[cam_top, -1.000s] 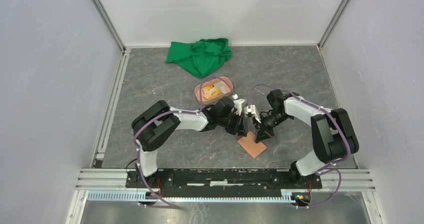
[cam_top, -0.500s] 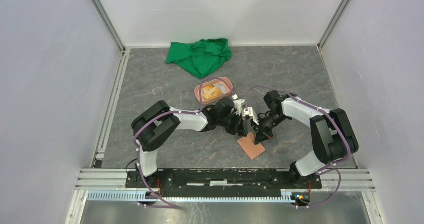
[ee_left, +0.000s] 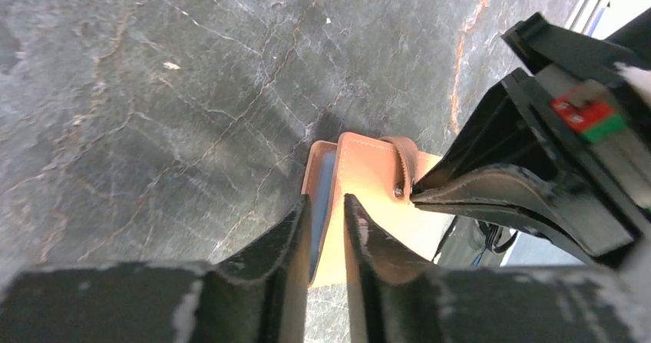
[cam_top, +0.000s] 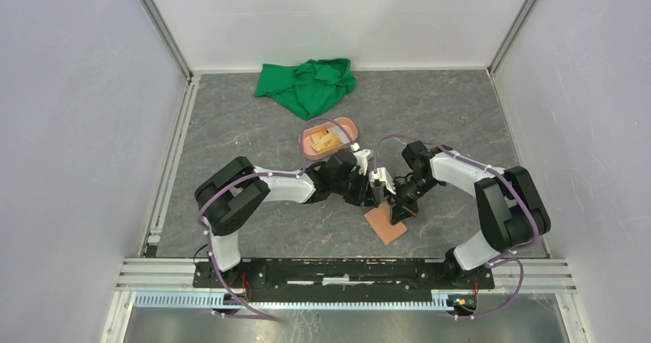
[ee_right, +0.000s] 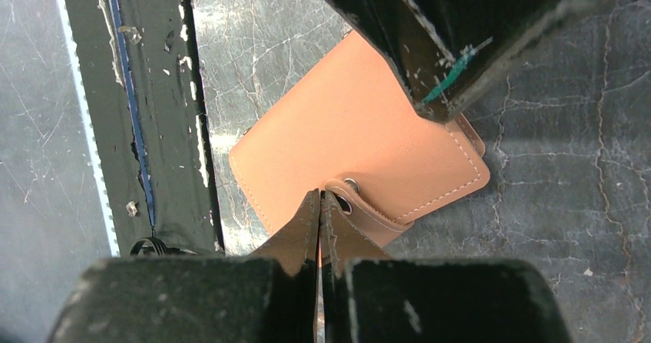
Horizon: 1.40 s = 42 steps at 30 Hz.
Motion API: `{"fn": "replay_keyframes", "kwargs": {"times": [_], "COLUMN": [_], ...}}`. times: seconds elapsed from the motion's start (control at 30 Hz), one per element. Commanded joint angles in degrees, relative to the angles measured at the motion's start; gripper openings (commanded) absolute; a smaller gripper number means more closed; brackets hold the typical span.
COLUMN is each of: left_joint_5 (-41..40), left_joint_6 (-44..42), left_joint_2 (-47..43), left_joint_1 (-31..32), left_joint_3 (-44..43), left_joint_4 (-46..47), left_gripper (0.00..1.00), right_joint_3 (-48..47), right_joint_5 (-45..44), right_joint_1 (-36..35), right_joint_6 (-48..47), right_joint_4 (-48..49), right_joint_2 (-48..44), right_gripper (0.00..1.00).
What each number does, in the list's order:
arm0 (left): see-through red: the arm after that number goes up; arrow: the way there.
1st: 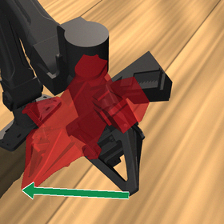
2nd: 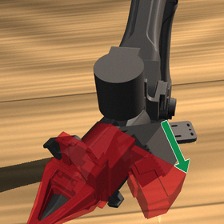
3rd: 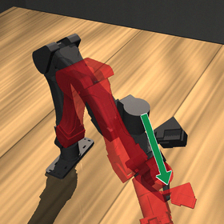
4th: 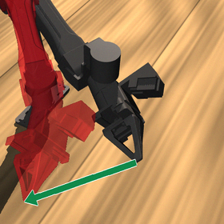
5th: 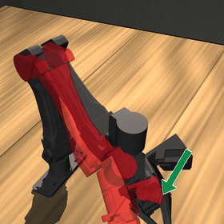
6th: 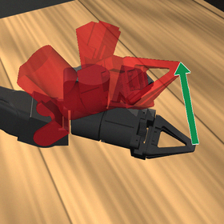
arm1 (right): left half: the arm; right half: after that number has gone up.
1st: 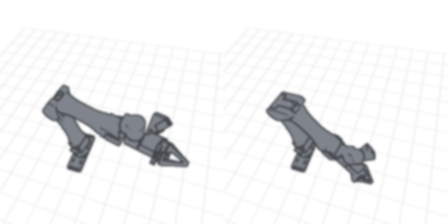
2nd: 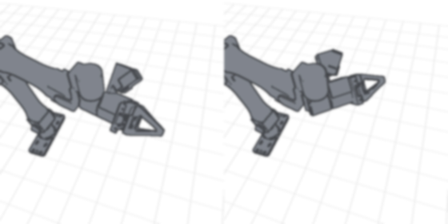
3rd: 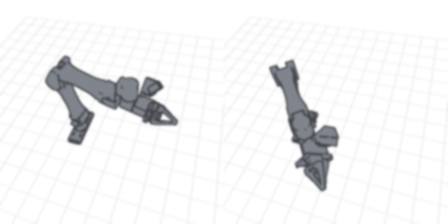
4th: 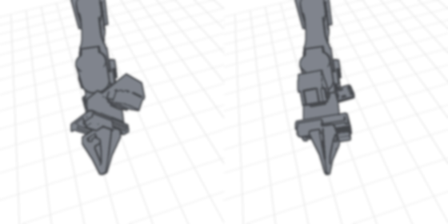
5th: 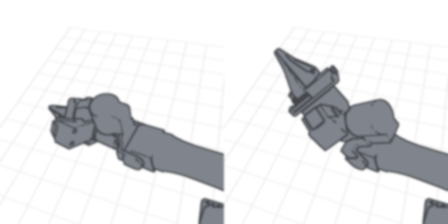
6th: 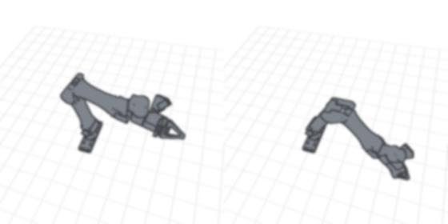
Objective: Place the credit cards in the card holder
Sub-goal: Close the card holder at the center of the board.
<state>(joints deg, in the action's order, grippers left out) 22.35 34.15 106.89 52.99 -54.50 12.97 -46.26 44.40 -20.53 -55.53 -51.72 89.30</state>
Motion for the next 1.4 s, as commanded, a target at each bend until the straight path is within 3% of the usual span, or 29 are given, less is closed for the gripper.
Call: {"fn": "replay_keyframes", "kwargs": {"times": [0.0, 0.2, 0.37, 0.57, 0.77, 0.9, 1.17, 1.37], "left_joint_5": [-4.54, -6.03, -1.73, 0.41, -0.32, -2.19, -8.42, -10.32], "left_joint_6": [3.29, 4.63, 13.00, 26.82, 35.43, 37.42, 36.36, 36.24], "left_joint_2": [-6.92, -14.90, -18.55, -11.39, -2.21, 0.96, 2.09, 3.52], "left_joint_1": [-0.70, -1.66, -1.51, -0.41, 2.30, 4.25, 6.46, 6.85], "left_joint_3": [2.00, 7.96, 16.22, 23.32, 23.83, 22.60, 20.12, 18.47], "left_joint_4": [3.37, 8.12, 22.03, 44.77, 60.60, 60.66, 47.14, 42.80], "left_gripper": [0.32, 0.38, 0.42, 0.43, 0.42, 0.40, 0.38, 0.37], "right_joint_3": [0.29, 0.13, 0.03, 0.12, 0.21, 0.47, 0.38, 0.38], "right_joint_5": [-2.32, -1.91, -1.03, -0.20, 0.11, 0.33, 0.99, 1.04], "right_joint_1": [-0.28, -0.25, -0.16, 0.17, 0.63, 0.81, 1.23, 1.28], "right_joint_6": [2.16, 2.53, 2.62, 2.63, 2.40, 2.10, 1.42, 1.13], "right_joint_4": [3.25, 3.71, 3.91, 4.12, 4.07, 3.83, 3.41, 3.18], "right_joint_2": [-0.61, -1.16, -1.13, -1.01, -1.22, -1.25, -1.41, -1.68], "right_gripper": [0.00, 0.00, 0.00, 0.00, 0.00, 0.00, 0.00, 0.00]}}
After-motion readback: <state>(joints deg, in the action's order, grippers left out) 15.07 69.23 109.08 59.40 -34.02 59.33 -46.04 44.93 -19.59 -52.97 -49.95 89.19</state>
